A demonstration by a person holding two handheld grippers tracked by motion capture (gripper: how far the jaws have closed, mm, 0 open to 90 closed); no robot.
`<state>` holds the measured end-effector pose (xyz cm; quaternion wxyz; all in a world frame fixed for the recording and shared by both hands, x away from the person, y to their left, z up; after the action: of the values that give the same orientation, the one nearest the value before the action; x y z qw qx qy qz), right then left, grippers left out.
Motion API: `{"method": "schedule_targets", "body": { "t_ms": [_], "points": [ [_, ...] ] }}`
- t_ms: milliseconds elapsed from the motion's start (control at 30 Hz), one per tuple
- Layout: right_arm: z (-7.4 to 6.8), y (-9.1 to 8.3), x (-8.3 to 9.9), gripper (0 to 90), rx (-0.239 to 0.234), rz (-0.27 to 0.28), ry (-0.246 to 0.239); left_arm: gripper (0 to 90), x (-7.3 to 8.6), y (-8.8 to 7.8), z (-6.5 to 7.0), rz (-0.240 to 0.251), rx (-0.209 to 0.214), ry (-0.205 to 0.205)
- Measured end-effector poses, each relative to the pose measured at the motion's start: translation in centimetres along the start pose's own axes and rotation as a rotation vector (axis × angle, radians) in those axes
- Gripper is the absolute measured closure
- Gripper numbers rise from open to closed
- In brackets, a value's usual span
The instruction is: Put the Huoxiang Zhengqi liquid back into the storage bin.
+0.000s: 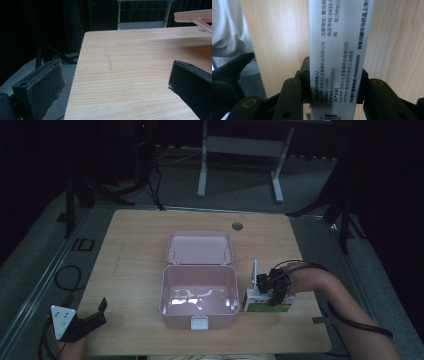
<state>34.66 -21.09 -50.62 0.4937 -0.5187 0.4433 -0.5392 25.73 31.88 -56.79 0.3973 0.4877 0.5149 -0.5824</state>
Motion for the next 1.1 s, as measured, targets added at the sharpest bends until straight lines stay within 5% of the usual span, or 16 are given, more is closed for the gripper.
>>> {"method": "schedule_targets", "body": {
  "t_ms": [667, 1100],
  "points": [
    [-1.8, -5.3, 0.6, 63.3, 0.009, -0.005, 0.031, 0.0, 0.0, 0.0, 0.0, 0.0, 0.002, -0.003],
    [-1.7, -9.5, 0.2, 63.3, 0.046, 0.002, 0.039, 0.0, 0.0, 0.0, 0.1, -0.002, 0.004, -0.001]
  ]
}}
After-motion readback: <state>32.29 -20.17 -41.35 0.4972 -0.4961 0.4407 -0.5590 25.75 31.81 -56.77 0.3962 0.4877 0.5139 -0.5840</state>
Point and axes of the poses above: each handheld gripper's, and its own axes: y roughly forward along the jaws, x roughly out of its underside, z roughly to its right, the point moved 7 cm from there along y, roughly forward along the jaws, and after that the axes turned 7 degrees about x, right-handed, at the moved point
